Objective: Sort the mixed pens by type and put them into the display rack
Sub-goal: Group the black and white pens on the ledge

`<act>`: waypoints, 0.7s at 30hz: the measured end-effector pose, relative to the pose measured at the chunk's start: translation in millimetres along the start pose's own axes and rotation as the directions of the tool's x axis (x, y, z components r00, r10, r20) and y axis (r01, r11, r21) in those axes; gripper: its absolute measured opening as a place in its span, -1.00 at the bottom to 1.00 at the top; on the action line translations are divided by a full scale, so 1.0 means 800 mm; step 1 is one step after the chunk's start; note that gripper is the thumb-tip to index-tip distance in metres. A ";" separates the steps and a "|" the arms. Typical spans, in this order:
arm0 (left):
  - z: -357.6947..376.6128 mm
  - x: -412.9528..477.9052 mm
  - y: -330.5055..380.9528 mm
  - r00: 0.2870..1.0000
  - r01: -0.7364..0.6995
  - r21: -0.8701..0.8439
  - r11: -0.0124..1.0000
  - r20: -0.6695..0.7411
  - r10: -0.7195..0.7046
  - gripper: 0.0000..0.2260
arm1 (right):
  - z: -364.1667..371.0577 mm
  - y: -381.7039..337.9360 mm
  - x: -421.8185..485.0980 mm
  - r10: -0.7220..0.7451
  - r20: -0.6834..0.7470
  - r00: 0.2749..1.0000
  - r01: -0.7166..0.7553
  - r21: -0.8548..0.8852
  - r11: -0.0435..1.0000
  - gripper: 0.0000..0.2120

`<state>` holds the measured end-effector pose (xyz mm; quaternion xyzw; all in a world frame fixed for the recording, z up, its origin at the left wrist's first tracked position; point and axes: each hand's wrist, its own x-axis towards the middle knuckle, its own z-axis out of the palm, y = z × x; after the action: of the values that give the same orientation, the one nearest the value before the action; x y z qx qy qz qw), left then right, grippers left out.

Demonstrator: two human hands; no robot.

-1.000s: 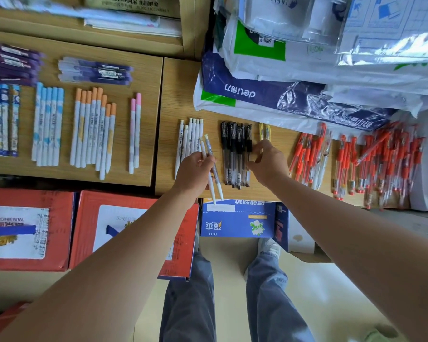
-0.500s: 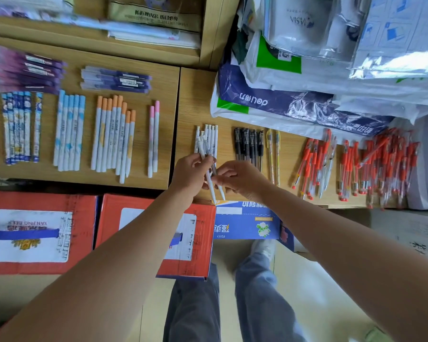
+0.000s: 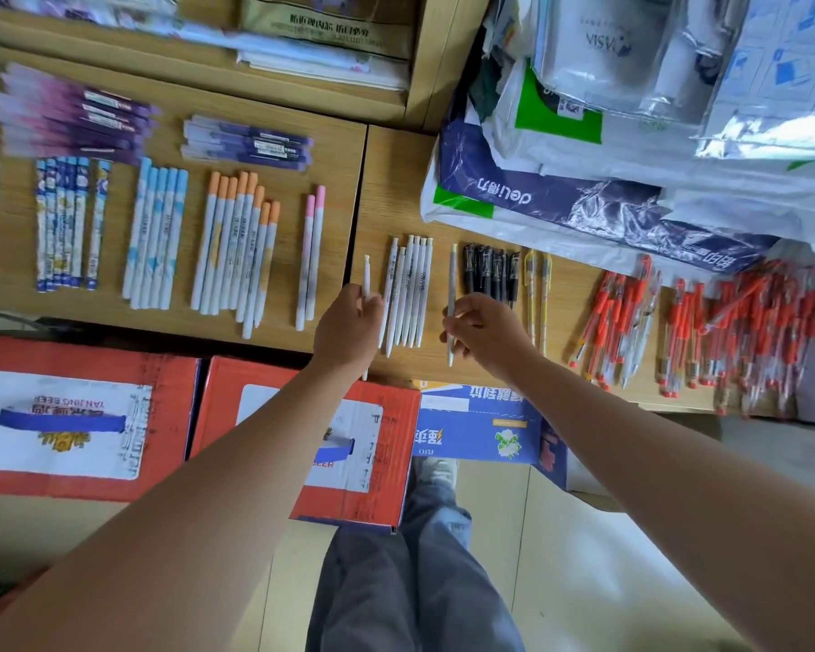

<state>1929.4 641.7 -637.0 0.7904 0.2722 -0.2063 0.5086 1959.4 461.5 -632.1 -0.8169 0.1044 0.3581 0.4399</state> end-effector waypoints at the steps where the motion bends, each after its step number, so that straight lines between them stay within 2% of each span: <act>1: 0.002 0.006 0.001 1.000 -0.004 0.047 0.999 -0.020 0.005 -0.74 | -0.001 0.001 0.001 -0.010 -0.003 1.000 0.010 -0.017 1.000 -0.97; 6: 0.010 0.034 0.000 0.993 -0.028 0.308 0.951 -0.102 0.062 -0.78 | 0.001 0.001 0.018 -0.047 -0.030 0.998 0.044 -0.097 0.994 -0.97; 8: 0.013 0.045 -0.003 0.991 -0.015 0.363 0.932 -0.115 0.061 -0.78 | 0.005 0.000 0.027 -0.051 -0.033 0.998 0.047 -0.117 0.992 -0.99; 16: 0.011 0.053 -0.009 0.978 -0.142 0.396 0.907 -0.085 0.191 -0.71 | 0.006 -0.003 0.045 -0.082 -0.091 0.992 0.057 -0.250 0.967 -0.84; 21: 0.011 0.054 -0.010 0.980 -0.168 0.388 0.906 -0.031 0.195 -0.72 | 0.003 -0.005 0.050 -0.090 -0.070 0.993 0.070 -0.247 0.967 -0.84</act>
<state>1956.9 646.1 -672.0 0.9032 0.1691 -0.1799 0.3512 1988.8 471.2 -657.3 -0.8822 0.0443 0.3169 0.3456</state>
